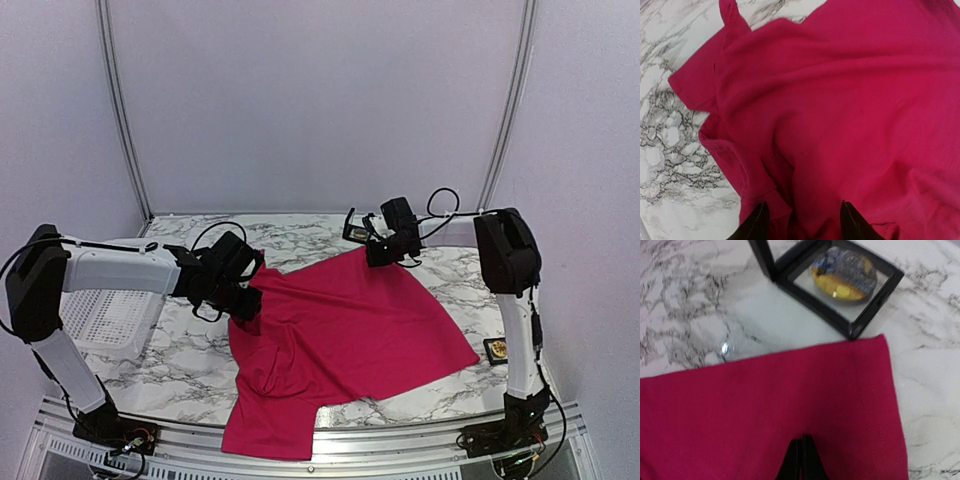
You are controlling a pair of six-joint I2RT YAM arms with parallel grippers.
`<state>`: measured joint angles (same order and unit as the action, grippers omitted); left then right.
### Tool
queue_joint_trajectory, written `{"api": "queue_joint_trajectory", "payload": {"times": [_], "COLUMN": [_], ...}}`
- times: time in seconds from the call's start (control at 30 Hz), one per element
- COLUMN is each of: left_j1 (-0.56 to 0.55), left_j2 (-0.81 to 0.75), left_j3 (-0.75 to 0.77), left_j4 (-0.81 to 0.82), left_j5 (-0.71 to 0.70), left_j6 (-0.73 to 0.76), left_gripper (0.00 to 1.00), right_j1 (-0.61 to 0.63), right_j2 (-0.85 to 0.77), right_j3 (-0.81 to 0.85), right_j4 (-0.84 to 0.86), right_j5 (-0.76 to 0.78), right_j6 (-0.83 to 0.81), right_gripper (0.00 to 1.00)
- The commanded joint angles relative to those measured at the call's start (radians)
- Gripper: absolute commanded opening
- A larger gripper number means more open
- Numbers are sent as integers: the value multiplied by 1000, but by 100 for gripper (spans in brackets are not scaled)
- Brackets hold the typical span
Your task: Pin the brooch onto the clothing
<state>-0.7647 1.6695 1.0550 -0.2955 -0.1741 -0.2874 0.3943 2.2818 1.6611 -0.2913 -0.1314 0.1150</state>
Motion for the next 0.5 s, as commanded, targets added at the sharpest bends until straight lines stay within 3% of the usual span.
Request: {"api": "queue_joint_trajectory", "payload": {"times": [0.0,0.27,0.47], "left_j1": [23,99,159], "left_j2": [17,-17,78], "left_j3": [-70,-182,-112], "left_j4": [15,15,23], "left_j5": [-30,-125,-188], "left_j6": [-34,-53,28], "left_gripper": [49,49,54], "right_j1": [-10,-110,-205], "right_j2": [8,-133,-179], "right_j3": [21,-272,-361], "right_j4": [-26,51,80], "right_j5": [84,191,171], "right_j6": [45,128,137], "right_gripper": [0,0,0]}}
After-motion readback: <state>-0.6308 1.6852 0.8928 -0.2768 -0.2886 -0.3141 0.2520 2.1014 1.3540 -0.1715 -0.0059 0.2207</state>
